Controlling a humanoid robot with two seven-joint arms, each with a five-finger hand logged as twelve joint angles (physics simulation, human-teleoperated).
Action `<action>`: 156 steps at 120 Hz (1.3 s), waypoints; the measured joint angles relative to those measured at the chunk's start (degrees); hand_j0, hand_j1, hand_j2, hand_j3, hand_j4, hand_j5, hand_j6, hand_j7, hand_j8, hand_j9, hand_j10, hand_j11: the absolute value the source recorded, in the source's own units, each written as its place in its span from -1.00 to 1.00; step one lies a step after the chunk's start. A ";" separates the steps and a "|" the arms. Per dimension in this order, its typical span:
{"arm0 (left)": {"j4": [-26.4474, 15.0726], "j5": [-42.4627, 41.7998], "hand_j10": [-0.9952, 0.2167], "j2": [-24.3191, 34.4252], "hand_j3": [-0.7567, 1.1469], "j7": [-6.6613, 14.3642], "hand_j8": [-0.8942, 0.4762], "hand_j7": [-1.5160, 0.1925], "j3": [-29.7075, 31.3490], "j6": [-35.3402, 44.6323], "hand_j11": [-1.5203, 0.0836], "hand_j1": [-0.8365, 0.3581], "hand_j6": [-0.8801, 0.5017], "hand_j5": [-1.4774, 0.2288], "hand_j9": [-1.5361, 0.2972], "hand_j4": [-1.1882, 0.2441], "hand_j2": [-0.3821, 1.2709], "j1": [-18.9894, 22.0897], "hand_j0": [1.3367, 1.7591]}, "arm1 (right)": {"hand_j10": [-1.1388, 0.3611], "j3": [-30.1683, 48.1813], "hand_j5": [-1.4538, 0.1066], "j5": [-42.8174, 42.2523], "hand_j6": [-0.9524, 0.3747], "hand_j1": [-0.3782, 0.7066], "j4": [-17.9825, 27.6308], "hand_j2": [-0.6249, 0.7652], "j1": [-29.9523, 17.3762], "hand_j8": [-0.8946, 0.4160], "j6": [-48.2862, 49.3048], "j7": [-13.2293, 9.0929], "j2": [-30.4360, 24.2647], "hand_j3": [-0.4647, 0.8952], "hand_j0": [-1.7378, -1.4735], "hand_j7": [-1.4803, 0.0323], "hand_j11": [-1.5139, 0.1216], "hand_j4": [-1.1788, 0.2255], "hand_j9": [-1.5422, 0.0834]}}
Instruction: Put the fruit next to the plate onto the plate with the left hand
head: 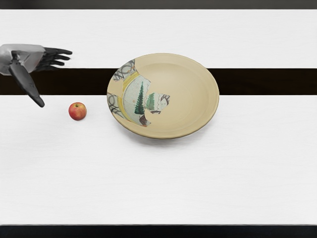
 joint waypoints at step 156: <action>-5.73 35.42 0.44 -22.32 -0.20 28.67 0.13 0.60 4.21 21.73 0.71 0.75 0.10 0.55 0.51 0.49 -0.51 2.71 0.52 | 0.50 0.06 0.84 -0.03 0.41 -0.91 0.06 -0.11 0.08 0.34 0.00 -0.01 0.00 -0.32 -0.40 0.93 0.82 0.66 0.87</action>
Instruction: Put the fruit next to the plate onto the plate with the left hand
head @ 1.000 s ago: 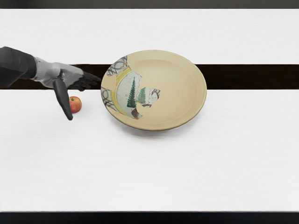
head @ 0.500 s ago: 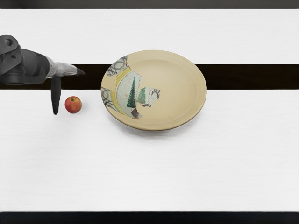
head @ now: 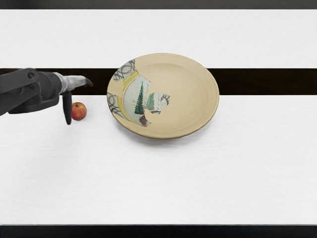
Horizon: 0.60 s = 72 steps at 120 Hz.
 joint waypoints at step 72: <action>-0.89 4.60 0.26 -0.09 -0.20 0.00 -0.03 0.43 2.37 6.30 0.53 0.53 -0.06 0.39 0.36 0.34 -0.48 3.08 0.52 | 0.50 0.00 0.84 0.00 0.41 -0.91 0.00 -0.11 0.00 0.34 0.00 0.01 0.00 -0.32 -0.40 0.93 0.82 0.66 0.87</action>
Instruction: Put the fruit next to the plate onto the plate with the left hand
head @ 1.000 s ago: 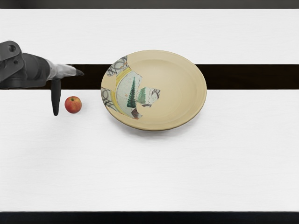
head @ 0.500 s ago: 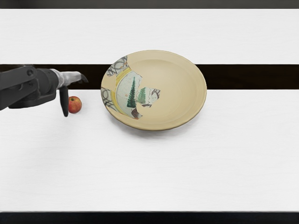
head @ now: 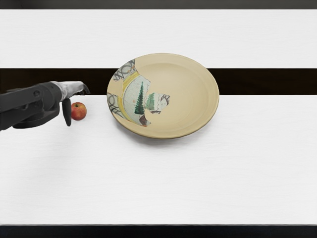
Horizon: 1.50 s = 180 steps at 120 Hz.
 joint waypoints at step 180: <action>1.59 0.26 0.00 -2.73 -0.20 0.00 -0.26 0.19 1.44 3.94 0.27 0.22 -0.29 0.15 0.13 0.12 -0.44 1.85 0.52 | 0.50 0.00 0.84 0.00 0.41 -0.91 0.00 -0.11 0.09 0.34 0.00 0.00 0.00 -0.32 -0.40 0.93 0.82 0.66 0.87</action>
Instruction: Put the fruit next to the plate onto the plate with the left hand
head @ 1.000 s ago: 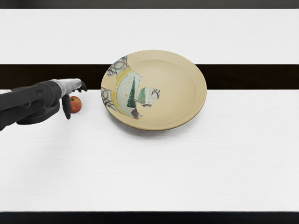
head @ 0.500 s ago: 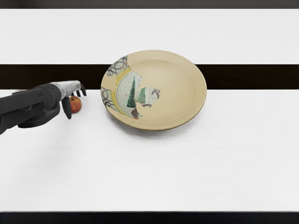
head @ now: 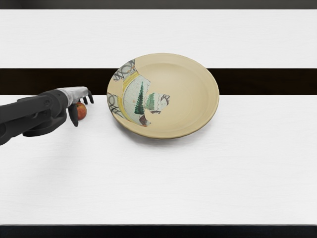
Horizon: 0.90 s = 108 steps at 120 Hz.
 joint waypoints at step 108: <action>0.24 2.31 -0.44 0.00 -0.20 0.01 -0.24 -0.22 0.00 0.53 -0.19 -0.14 -0.32 -0.27 -0.28 -0.22 -0.33 1.31 0.50 | 0.50 0.06 0.84 0.00 0.41 -0.91 -0.08 -0.11 0.44 0.34 0.00 0.00 0.00 -0.32 -0.40 0.93 0.82 0.66 0.87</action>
